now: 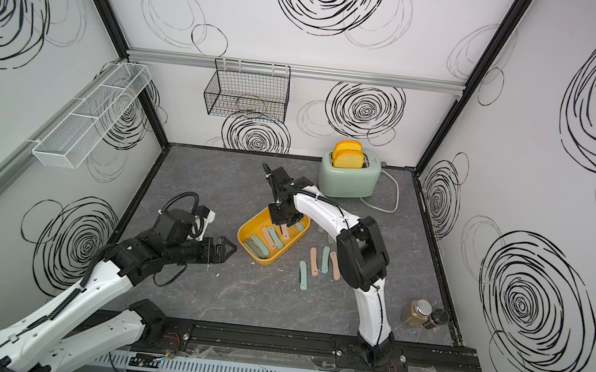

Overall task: Take the fruit knife out of the storage box
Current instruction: Adjust the storage box at the center of the board.

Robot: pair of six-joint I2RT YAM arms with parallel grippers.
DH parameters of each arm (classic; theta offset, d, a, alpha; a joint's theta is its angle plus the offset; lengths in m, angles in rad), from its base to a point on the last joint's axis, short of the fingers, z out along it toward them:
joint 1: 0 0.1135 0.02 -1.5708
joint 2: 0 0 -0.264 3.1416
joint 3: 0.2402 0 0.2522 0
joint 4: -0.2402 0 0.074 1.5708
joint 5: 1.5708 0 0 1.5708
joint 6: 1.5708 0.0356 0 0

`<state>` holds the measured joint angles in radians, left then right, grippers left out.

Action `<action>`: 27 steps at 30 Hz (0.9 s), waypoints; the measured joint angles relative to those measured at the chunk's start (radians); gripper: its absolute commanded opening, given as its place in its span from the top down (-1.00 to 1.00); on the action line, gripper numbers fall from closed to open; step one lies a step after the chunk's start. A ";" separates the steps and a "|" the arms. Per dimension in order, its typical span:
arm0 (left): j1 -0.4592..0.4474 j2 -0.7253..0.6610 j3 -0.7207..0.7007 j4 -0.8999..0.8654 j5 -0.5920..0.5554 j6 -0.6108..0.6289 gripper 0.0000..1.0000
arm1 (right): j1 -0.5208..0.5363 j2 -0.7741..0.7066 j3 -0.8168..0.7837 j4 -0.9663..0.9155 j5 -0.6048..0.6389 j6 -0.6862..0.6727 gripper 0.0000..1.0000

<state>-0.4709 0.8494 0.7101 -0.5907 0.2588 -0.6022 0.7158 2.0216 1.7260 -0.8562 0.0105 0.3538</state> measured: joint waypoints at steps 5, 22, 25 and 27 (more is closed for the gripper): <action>-0.062 0.066 0.005 0.059 0.006 -0.005 -0.96 | -0.038 -0.155 -0.148 0.020 -0.010 0.028 0.54; -0.210 0.252 0.087 0.153 0.001 0.005 -0.96 | -0.172 -0.341 -0.594 0.120 -0.038 0.093 0.53; -0.209 0.251 0.087 0.152 0.001 0.011 -0.96 | -0.172 -0.325 -0.591 0.150 -0.056 0.097 0.54; -0.209 0.248 0.087 0.151 0.001 0.012 -0.96 | -0.172 -0.302 -0.580 0.159 -0.068 0.100 0.53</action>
<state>-0.6796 1.0973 0.7971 -0.4400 0.2596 -0.5900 0.5438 1.7195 1.1458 -0.6971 -0.0578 0.4541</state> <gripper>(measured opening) 0.981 0.237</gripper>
